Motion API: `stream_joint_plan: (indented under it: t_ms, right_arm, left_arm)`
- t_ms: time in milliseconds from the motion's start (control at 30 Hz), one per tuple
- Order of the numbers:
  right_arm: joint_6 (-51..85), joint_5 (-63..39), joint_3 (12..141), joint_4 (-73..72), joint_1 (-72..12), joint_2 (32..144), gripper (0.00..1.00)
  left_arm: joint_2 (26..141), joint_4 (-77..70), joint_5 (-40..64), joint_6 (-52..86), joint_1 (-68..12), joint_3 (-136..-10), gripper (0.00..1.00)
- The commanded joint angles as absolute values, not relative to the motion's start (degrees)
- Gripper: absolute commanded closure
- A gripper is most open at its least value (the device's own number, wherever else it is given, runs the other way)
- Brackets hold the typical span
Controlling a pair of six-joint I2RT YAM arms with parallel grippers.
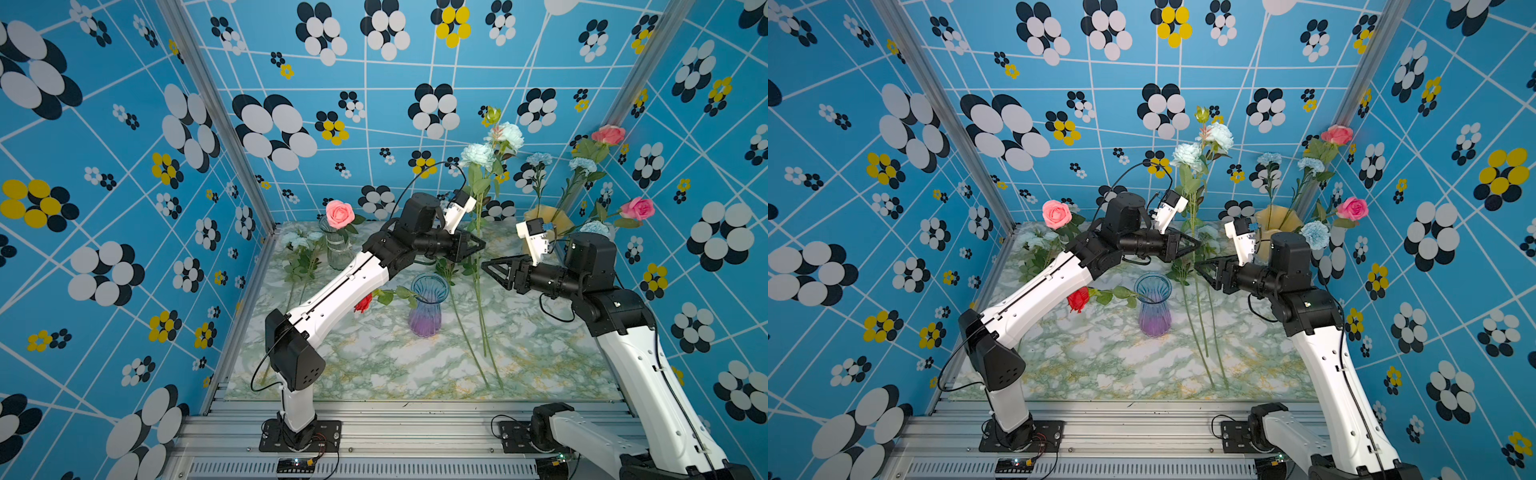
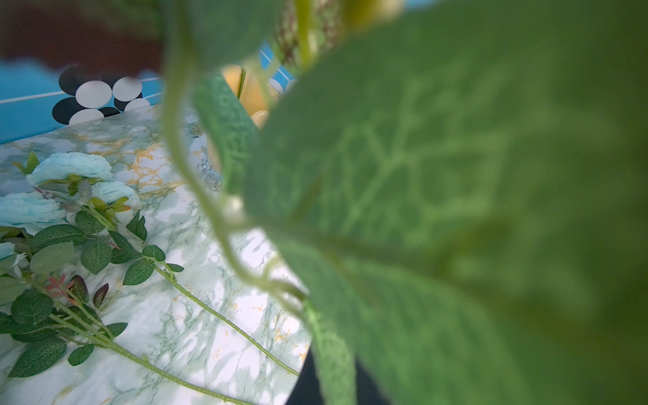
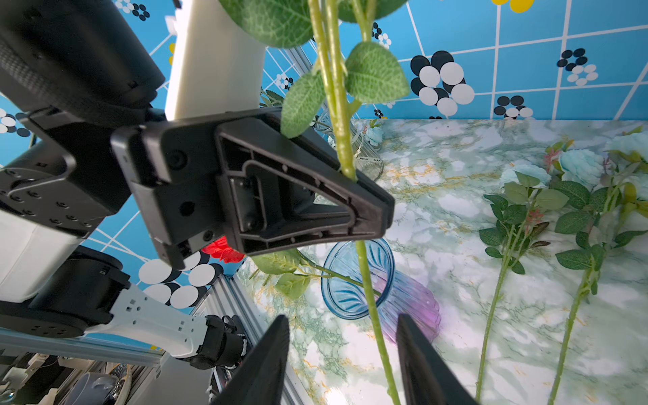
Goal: Pick out blue flowers from the vase
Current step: Pick up the flower from the vase, then place the flower at the center of the board.
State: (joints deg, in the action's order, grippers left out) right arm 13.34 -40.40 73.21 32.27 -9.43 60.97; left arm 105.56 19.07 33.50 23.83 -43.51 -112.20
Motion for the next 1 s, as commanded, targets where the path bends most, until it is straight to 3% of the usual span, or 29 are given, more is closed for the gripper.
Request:
stream_joint_plan:
  t_ms: [0,333,733,967]
  right_arm:
    - [14.10,-42.01,72.60,29.75,-9.58,62.16,0.49]
    - [14.18,-39.52,72.31,27.81,-10.78,64.93,0.55]
    - [16.19,-35.62,70.76,24.54,-12.10,64.78,0.75]
    - [16.99,-33.04,70.89,25.17,-12.37,64.52,0.94]
  left_arm:
    - [105.80,15.76,35.20,24.70,-43.67,-111.97,1.00]
    - [105.90,15.13,36.21,25.44,-43.65,-111.89,1.00]
    - [104.94,14.56,36.73,25.64,-43.91,-110.85,1.00]
    - [104.02,14.13,36.39,25.09,-43.82,-109.21,1.00]
